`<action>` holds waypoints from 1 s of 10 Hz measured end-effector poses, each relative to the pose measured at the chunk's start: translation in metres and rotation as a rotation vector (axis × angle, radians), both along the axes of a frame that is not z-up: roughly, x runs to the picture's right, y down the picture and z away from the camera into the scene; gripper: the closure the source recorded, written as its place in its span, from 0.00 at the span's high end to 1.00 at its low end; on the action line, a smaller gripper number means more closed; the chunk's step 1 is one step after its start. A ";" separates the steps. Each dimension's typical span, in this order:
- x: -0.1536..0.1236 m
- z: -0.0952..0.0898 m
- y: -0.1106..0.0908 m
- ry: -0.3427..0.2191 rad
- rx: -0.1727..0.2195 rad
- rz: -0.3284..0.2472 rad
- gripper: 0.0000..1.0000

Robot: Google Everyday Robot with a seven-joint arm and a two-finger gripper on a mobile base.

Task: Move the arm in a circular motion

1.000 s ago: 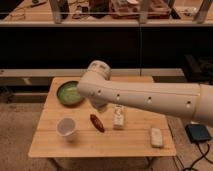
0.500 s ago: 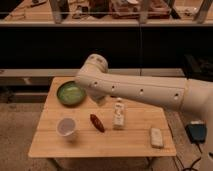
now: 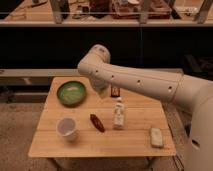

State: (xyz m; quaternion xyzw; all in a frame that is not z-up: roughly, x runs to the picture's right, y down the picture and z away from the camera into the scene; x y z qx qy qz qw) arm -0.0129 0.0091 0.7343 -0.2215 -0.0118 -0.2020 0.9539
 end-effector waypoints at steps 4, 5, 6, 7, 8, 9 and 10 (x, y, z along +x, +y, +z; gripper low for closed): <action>0.015 0.001 -0.027 0.012 0.000 0.044 0.41; 0.016 0.002 -0.025 0.031 -0.011 0.071 0.41; 0.014 0.002 -0.022 0.041 -0.018 0.089 0.41; 0.014 0.005 -0.018 0.046 -0.025 0.080 0.41; 0.019 0.009 -0.014 0.042 -0.030 0.071 0.41; 0.034 0.015 -0.015 0.042 -0.030 0.090 0.41; 0.042 0.017 -0.020 0.045 -0.026 0.102 0.41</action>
